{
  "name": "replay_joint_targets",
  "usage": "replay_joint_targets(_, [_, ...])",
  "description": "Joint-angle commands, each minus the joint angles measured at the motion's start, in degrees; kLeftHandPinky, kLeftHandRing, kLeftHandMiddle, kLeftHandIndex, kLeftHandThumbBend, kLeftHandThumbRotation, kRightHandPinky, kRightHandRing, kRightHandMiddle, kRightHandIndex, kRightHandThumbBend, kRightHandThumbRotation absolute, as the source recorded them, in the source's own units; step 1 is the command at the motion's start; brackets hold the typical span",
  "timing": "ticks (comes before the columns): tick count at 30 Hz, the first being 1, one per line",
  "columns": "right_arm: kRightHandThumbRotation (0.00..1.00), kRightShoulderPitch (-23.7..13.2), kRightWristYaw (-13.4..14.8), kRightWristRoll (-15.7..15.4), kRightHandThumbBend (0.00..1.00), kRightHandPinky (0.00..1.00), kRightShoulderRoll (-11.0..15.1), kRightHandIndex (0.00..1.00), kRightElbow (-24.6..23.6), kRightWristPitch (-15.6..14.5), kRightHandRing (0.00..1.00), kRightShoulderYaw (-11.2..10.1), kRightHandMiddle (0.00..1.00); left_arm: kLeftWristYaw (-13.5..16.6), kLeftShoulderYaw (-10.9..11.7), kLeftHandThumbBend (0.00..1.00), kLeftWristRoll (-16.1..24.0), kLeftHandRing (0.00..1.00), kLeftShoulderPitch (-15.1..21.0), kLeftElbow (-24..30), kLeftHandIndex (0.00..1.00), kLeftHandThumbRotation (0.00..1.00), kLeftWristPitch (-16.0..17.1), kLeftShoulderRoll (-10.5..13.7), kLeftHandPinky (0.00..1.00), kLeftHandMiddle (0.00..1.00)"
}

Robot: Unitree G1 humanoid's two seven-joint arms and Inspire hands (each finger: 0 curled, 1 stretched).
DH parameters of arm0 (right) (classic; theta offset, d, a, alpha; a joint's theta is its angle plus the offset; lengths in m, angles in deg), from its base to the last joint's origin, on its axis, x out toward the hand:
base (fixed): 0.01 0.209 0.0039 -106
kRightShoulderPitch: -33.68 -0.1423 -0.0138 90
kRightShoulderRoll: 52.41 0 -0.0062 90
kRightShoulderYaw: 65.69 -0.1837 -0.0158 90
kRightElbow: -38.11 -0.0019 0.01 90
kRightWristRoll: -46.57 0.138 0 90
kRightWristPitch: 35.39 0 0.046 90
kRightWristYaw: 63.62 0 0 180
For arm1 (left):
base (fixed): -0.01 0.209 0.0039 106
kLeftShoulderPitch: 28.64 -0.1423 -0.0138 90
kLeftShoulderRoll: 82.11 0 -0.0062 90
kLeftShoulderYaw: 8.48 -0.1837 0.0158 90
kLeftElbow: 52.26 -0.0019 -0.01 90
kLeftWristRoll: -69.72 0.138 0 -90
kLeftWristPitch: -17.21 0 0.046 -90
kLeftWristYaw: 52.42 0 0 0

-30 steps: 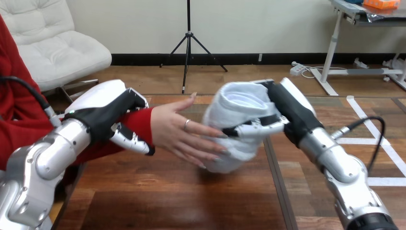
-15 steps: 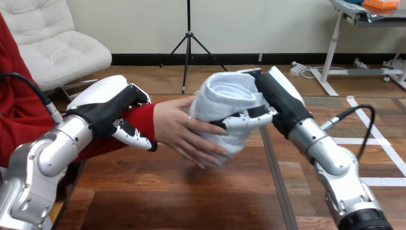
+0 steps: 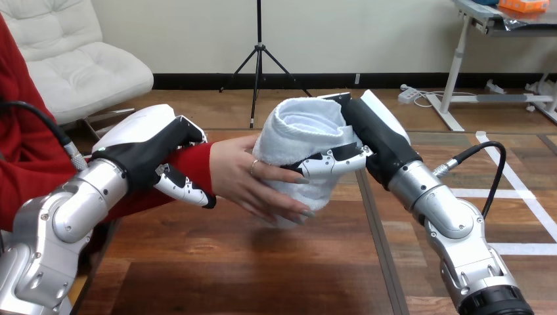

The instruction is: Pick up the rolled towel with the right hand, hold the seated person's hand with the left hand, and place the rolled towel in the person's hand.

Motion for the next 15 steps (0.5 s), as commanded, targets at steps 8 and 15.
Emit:
replay_joint_targets(8, [0.0, -6.63, -0.58, 1.44, 0.83, 0.29, -2.89, 0.41, -6.7, -0.99, 0.33, 0.78, 0.39, 2.16, 1.17, 0.68, -1.99, 0.31, 5.2, 0.86, 0.4, 0.0, 1.63, -0.75, 0.24, 0.4])
replay_joint_targets(15, [0.0, -7.14, -1.16, 1.85, 0.83, 0.28, -3.03, 0.41, -6.13, 0.1, 0.33, 0.65, 0.39, 1.83, 1.21, 0.68, -1.92, 0.31, 4.76, 1.31, 0.4, 0.0, 0.53, -0.71, 0.25, 0.4])
